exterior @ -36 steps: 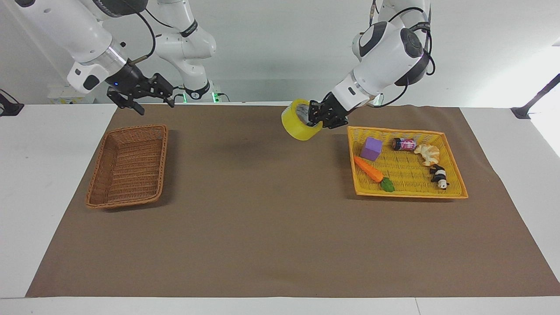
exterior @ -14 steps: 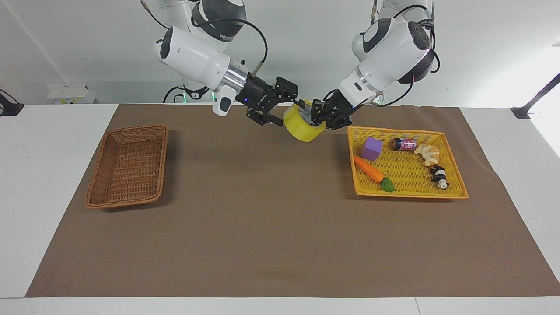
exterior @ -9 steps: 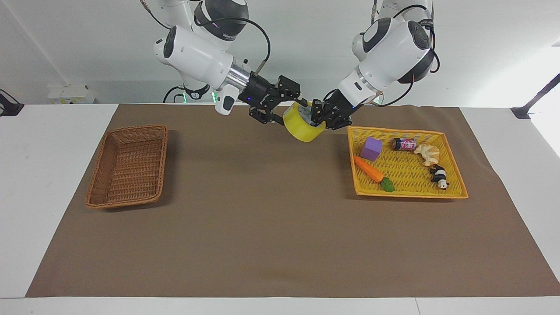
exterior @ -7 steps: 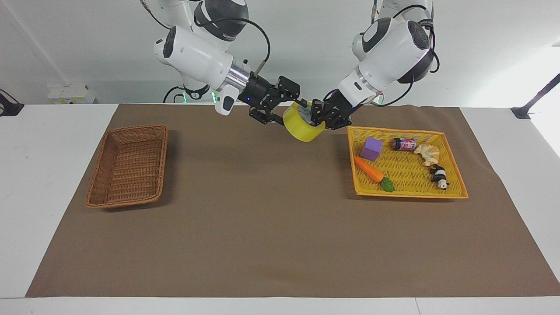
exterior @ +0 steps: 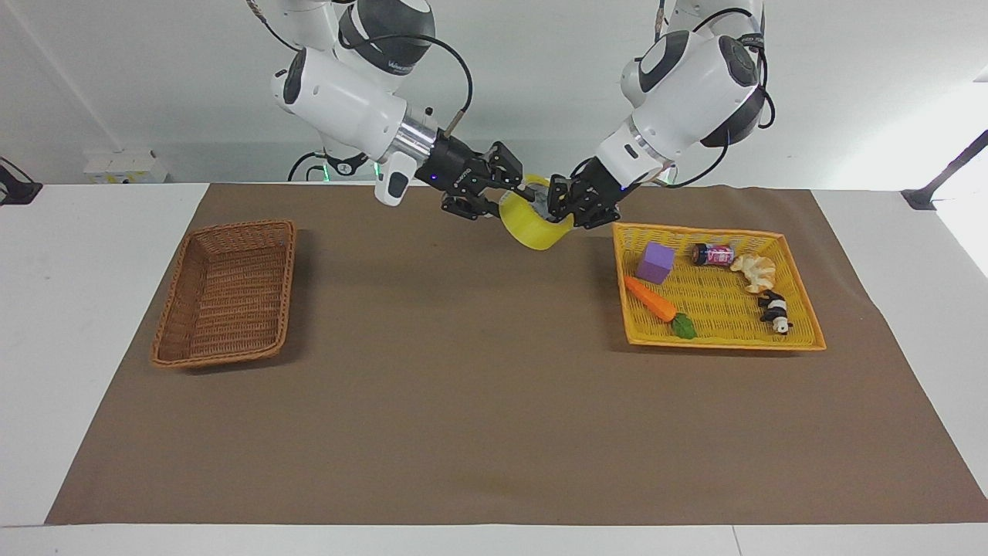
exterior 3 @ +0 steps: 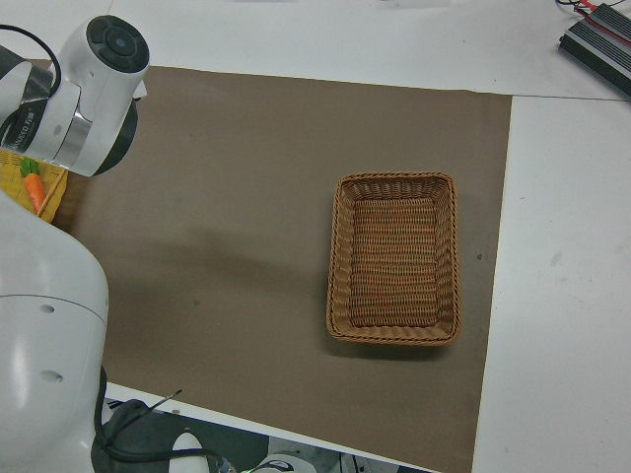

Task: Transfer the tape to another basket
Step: 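Grasp the tape rim with the right gripper beside the left gripper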

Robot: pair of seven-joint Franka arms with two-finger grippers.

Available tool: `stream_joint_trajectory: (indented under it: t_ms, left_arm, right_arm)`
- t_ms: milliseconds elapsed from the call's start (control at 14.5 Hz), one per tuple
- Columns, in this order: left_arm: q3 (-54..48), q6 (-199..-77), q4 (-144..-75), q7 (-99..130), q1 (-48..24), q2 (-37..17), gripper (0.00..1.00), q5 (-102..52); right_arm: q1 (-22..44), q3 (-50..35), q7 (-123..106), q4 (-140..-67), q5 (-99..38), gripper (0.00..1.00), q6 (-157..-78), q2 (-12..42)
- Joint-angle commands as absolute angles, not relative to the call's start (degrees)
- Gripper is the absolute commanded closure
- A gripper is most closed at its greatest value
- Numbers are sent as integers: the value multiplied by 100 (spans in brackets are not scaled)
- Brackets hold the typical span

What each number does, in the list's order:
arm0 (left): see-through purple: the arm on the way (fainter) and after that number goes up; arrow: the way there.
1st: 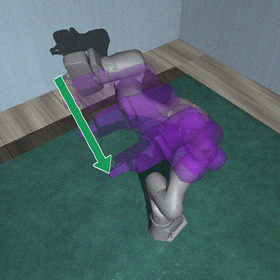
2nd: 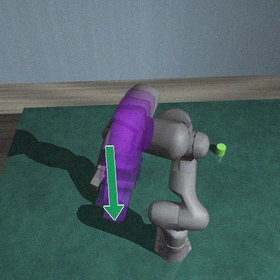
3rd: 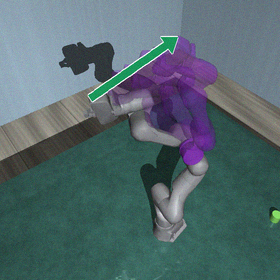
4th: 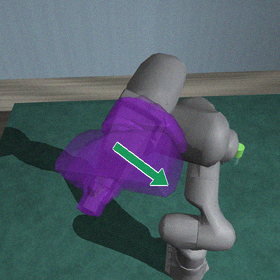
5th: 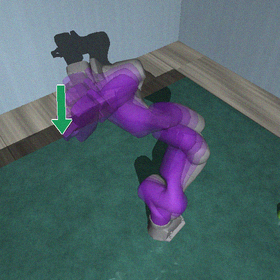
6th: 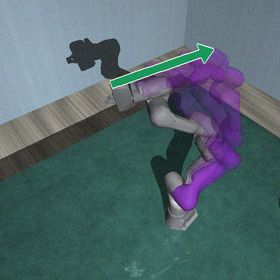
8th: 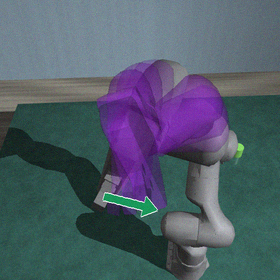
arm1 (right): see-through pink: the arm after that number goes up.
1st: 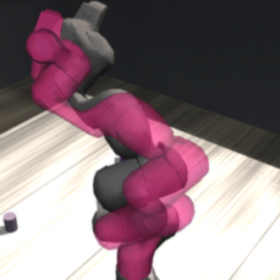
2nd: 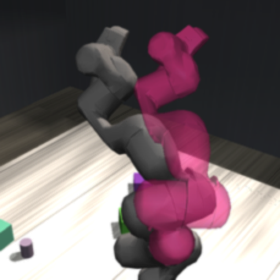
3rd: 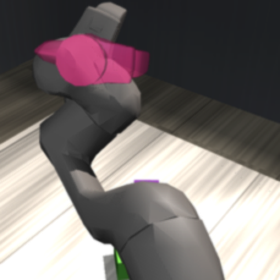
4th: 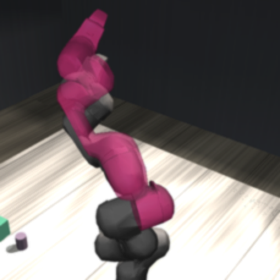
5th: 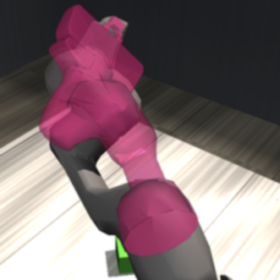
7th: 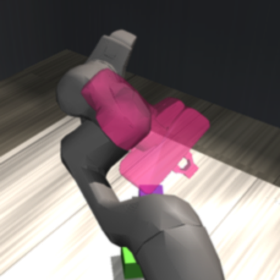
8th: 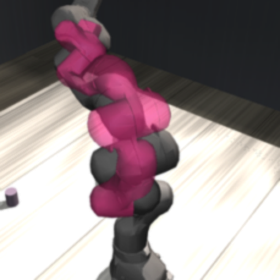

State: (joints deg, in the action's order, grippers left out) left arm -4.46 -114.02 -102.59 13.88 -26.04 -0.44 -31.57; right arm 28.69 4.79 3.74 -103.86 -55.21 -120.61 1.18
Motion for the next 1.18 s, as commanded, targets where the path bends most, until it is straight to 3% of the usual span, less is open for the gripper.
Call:
stream_joint_trajectory:
  t_ms: [0, 207, 276, 415, 553, 829, 1106]
  left_arm:
    - [-439, -11452, -10187, 1389, -2672, -53, 99, -3103]
    - [-439, -11391, -10160, 1415, -2663, -53, 88, -3111]
    - [-439, -11373, -10169, 1432, -2663, -53, 76, -3111]
    - [-431, -11390, -10143, 1730, -2663, -35, 31, -3077]
    - [-431, -11312, -9959, 1863, -2602, -9, 14, -3032]
    - [-290, -10496, -9353, 1863, -2426, 26, 8, -2717]
    - [-264, -9705, -9097, 1784, -1646, 114, 1, -2025]
  right_arm:
    - [2769, 439, 281, -10424, -5599, 100, -12023, 79]
    - [2760, 439, 281, -10424, -5607, 100, -12015, 70]
    - [2760, 439, 281, -10424, -5607, 100, -12015, 70]
    - [2760, 439, 281, -10424, -5607, 100, -12015, 70]
    - [2760, 439, 273, -10424, -5607, 100, -11988, 70]
    - [2760, 439, 272, -10424, -5607, 100, -11988, 70]
    - [2751, 439, 272, -10424, -5616, 100, -11979, 70]
